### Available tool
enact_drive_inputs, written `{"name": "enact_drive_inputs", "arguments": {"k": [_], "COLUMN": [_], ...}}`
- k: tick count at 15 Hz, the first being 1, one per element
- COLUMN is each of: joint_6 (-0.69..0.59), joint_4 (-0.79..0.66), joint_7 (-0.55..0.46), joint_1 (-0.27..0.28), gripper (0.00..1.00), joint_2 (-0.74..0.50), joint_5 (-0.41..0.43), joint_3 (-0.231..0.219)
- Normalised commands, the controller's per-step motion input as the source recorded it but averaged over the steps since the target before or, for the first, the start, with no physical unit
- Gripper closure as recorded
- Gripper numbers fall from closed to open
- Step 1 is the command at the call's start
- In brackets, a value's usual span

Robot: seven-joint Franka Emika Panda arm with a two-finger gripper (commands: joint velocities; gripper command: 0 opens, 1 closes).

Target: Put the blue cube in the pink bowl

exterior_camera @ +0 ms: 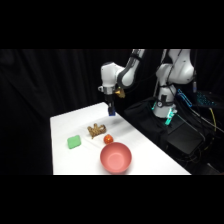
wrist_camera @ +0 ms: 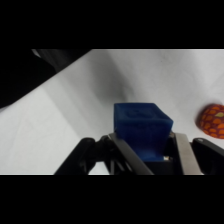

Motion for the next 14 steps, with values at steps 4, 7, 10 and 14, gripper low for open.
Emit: {"name": "enact_drive_inputs", "arguments": {"k": [4,7,10,14], "joint_6": [-0.41,-0.33,-0.29,-0.22], "joint_4": [0.11,0.12,0.14,0.17], "joint_7": [0.09,0.11,0.1,0.11], "joint_1": [-0.071,-0.004,0.066,0.108], "gripper": [0.77,0.77,0.77,0.77], "joint_2": [-0.33,-0.24,-0.18,-0.09], "joint_5": [-0.195,-0.136,-0.099,-0.082], "joint_3": [0.139,0.208,0.211,0.178]}}
